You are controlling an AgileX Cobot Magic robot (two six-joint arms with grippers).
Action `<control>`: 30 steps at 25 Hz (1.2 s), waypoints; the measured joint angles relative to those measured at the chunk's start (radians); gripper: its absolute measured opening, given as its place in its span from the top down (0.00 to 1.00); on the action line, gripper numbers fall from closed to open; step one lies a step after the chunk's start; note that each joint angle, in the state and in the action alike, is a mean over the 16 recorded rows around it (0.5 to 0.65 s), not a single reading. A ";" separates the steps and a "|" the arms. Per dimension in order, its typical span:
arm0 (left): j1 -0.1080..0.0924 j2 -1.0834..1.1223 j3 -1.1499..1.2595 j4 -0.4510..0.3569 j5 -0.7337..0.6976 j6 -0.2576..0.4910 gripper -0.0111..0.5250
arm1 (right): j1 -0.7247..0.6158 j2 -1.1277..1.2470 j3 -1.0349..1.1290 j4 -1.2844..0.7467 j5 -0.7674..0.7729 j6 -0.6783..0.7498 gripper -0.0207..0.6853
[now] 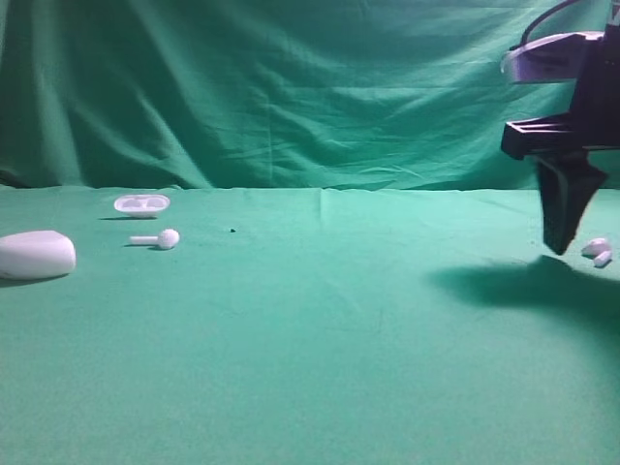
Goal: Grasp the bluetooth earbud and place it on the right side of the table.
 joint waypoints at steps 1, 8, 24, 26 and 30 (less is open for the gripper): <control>0.000 0.000 0.000 0.000 0.000 0.000 0.98 | 0.000 -0.003 0.000 0.000 0.000 0.003 0.35; 0.000 0.000 0.000 0.000 0.000 0.000 0.98 | 0.000 -0.086 0.000 0.017 0.039 0.017 0.36; 0.000 0.000 0.000 0.000 0.000 0.000 0.98 | 0.000 -0.743 0.125 0.181 0.247 0.001 0.97; 0.000 0.000 0.000 0.000 0.000 0.000 0.98 | 0.000 -0.849 0.169 0.193 0.247 -0.005 0.97; 0.000 0.000 0.000 0.000 0.000 0.000 0.98 | 0.000 -1.057 0.256 0.223 0.237 -0.014 0.97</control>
